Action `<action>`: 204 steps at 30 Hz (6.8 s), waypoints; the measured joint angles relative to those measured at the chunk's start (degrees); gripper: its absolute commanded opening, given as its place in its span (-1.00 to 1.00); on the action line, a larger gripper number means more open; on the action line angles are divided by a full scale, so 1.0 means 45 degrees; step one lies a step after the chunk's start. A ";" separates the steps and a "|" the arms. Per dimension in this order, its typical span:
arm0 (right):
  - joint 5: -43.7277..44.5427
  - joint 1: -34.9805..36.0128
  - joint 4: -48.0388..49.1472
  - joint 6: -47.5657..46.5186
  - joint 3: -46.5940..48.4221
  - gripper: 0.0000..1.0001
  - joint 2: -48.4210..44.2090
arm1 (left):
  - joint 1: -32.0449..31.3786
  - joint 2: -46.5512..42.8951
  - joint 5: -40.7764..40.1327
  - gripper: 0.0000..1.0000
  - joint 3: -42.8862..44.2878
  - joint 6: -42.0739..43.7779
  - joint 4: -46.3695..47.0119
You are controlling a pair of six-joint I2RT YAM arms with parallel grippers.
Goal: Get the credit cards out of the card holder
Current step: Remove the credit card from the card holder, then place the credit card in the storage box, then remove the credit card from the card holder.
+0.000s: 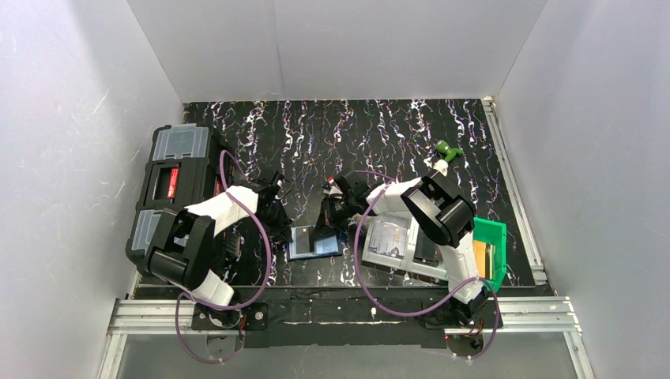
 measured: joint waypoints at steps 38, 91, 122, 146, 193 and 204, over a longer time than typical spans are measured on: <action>0.2812 -0.0484 -0.4689 -0.2710 0.0105 -0.97 -0.4517 | -0.0207 -0.1301 -0.2327 -0.18 0.1689 0.1519 -0.1959; 0.8831 -0.6791 -1.3876 -0.4148 -0.2478 -0.25 -1.1522 | -0.0231 -0.3805 0.1587 0.97 0.3718 0.2993 -0.1882; 0.8982 -0.3372 -1.3008 -0.3264 -0.0210 0.97 -1.0996 | -0.0231 -0.3984 0.0201 0.97 0.3123 0.2958 -0.2311; 0.8906 0.2158 -1.2596 -0.3335 0.7738 0.75 -0.1085 | 0.1968 -0.4411 0.0174 0.96 0.0026 0.2628 -0.2037; 0.8304 0.3163 -1.1774 -0.3948 0.8297 -0.66 0.1831 | 0.3120 -0.3293 0.1891 0.83 -0.0578 0.1724 -0.0552; 0.6264 0.2308 -0.9533 -0.3925 0.6092 -0.81 0.0921 | 0.2119 -0.2033 0.2146 0.01 -0.0812 0.2148 -0.0061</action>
